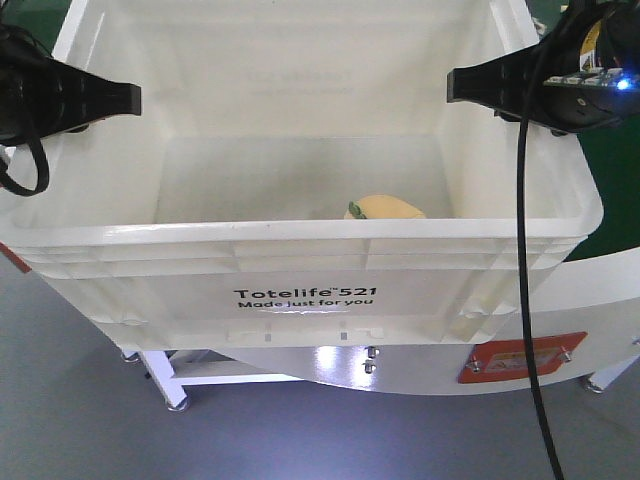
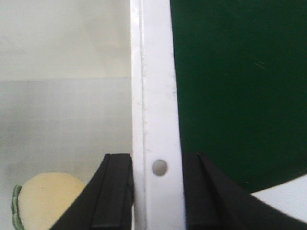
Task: Place moving items into box and shelve
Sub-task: 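Hold the tote raised in both grippers while the base backs away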
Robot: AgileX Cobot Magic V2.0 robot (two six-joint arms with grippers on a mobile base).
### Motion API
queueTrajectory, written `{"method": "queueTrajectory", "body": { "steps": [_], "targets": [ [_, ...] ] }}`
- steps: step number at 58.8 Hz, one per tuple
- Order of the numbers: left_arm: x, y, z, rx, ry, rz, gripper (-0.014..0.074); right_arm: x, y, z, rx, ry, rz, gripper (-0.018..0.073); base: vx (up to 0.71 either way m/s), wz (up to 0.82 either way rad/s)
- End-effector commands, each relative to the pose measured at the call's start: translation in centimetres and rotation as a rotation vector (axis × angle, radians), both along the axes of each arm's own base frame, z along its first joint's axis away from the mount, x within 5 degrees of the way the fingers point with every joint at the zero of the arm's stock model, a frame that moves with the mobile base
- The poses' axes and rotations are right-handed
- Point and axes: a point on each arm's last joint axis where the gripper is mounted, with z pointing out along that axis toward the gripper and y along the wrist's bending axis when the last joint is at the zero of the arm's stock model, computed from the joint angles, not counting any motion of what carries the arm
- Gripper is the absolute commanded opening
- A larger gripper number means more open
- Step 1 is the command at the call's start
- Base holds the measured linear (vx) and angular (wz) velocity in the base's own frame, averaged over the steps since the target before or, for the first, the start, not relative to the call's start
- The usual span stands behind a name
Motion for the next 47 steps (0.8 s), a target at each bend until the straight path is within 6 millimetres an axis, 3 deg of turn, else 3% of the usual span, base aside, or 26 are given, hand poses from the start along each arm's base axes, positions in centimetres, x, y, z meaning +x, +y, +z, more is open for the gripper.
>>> {"method": "queueTrajectory", "body": {
  "steps": [1, 47],
  "targets": [
    [-0.5, 0.16, 3.47, -0.019, -0.206, -0.056, 0.0038, -0.3, -0.52, 3.16, -0.004, -0.181, 0.037, 0.0039, -0.05, 0.31],
    [-0.5, 0.16, 3.47, -0.019, -0.206, -0.056, 0.004, -0.3, -0.52, 3.16, -0.004, -0.181, 0.037, 0.0039, -0.05, 0.53]
  ]
}}
